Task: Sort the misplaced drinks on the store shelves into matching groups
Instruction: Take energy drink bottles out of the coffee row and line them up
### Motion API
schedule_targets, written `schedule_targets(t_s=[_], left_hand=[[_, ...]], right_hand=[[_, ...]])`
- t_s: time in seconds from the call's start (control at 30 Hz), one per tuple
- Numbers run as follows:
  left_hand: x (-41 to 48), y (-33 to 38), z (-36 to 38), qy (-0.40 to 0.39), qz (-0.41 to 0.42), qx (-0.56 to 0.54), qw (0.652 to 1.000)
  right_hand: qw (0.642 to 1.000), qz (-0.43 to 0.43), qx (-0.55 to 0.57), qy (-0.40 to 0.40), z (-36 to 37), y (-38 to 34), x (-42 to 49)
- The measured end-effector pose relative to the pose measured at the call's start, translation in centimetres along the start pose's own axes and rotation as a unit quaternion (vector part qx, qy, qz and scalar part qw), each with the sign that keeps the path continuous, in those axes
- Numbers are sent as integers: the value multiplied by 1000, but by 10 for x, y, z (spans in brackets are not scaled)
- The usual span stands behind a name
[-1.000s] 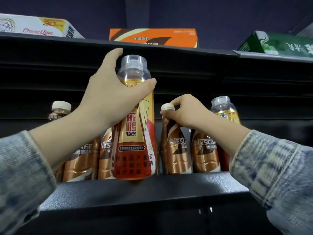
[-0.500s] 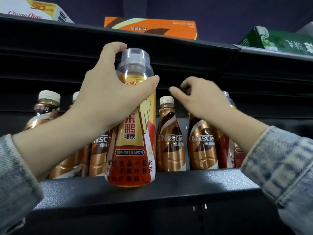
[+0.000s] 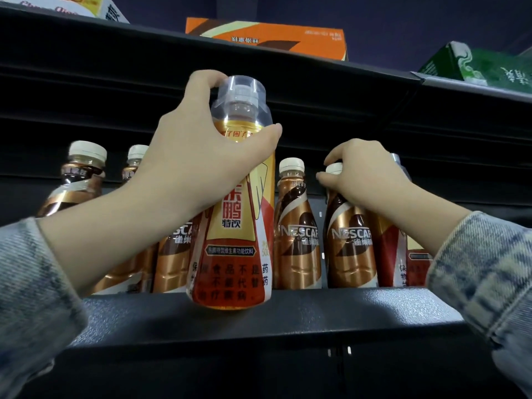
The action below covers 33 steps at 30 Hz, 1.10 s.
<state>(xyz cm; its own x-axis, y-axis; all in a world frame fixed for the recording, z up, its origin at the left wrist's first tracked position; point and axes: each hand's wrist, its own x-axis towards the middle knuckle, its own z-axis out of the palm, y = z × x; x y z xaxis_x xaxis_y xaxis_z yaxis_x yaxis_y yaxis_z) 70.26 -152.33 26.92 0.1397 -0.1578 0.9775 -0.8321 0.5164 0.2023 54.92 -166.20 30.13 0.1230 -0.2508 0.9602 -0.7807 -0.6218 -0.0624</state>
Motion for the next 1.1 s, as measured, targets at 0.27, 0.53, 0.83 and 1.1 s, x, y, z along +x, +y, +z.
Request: schedule_targets(t_s=[0.27, 0.53, 0.83, 1.1], left_hand=[[0, 0, 0, -11, -7, 0, 1000], [-1, 1, -1, -14, -5, 5, 1000], [-2, 2, -1, -6, 3, 7, 1000], [-3, 2, 1, 0, 4, 24, 1000]], right_hand=[[1000, 23, 7, 10, -4, -3, -3], [998, 33, -51, 28, -3, -16, -5], [998, 53, 20, -36, -1, -10, -18], [979, -11, 184, 84, -9, -24, -38]])
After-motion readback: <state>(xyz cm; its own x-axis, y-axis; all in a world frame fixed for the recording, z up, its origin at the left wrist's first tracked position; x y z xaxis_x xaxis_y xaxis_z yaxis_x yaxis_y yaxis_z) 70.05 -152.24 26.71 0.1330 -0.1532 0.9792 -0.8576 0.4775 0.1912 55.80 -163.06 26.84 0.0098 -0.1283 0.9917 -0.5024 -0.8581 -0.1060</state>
